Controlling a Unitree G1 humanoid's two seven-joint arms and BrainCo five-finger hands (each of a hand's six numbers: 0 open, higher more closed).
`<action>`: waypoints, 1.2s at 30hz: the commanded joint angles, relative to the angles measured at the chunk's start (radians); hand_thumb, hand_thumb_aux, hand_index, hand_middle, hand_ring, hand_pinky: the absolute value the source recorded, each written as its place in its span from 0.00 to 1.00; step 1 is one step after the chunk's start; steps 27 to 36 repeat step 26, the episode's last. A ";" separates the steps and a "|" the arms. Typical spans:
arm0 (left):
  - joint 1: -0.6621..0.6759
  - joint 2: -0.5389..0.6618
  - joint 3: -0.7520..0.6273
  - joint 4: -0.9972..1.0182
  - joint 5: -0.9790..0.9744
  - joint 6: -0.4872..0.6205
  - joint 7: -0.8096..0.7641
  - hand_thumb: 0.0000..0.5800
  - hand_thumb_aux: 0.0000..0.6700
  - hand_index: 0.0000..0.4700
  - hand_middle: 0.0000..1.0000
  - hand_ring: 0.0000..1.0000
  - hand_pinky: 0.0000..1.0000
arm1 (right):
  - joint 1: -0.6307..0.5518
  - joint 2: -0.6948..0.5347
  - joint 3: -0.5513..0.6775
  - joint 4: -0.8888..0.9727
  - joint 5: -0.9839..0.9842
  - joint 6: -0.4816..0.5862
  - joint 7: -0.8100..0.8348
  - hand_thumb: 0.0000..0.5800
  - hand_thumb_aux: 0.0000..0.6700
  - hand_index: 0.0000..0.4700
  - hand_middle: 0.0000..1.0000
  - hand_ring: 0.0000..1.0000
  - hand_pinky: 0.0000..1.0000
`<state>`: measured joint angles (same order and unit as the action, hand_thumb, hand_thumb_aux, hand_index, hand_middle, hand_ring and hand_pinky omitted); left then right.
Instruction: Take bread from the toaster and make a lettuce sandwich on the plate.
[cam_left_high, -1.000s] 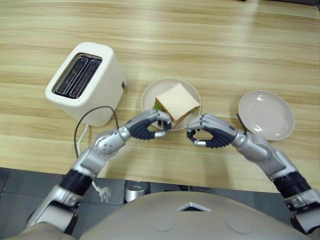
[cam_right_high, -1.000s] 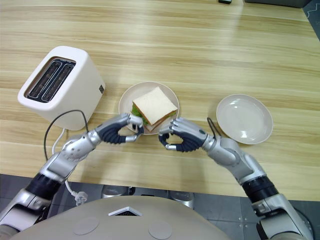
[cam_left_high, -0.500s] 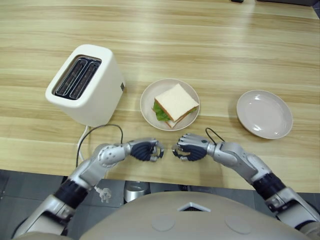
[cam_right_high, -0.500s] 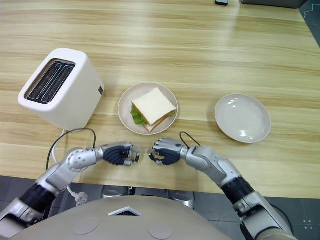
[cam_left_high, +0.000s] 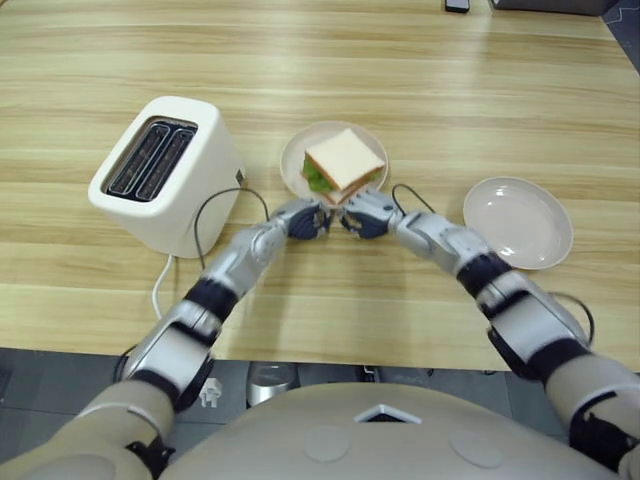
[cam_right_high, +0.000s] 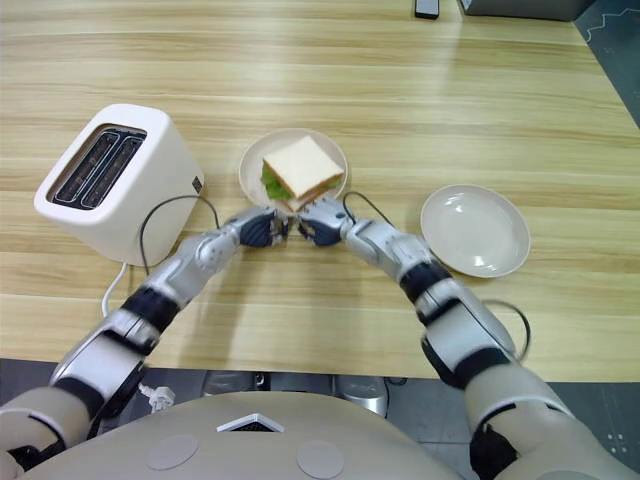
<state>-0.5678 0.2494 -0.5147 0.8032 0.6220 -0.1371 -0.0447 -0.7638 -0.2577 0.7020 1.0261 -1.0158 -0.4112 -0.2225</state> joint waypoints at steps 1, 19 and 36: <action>-0.157 -0.066 -0.009 0.228 0.047 -0.009 0.192 1.00 1.00 0.98 1.00 1.00 1.00 | -0.114 0.055 0.039 0.212 -0.035 0.077 -0.188 1.00 1.00 0.98 0.91 0.91 0.91; 0.363 0.023 0.176 -0.495 -0.235 -0.524 0.234 0.00 0.00 0.00 0.00 0.00 0.00 | 0.455 -0.199 -0.345 -0.617 0.389 -0.396 -0.457 0.00 0.00 0.00 0.00 0.00 0.00; 0.556 0.013 0.277 -0.720 -0.346 -0.565 0.205 0.00 0.00 0.00 0.00 0.00 0.00 | 0.623 -0.127 -0.441 -0.869 0.420 -0.472 -0.418 0.00 0.00 0.00 0.00 0.00 0.00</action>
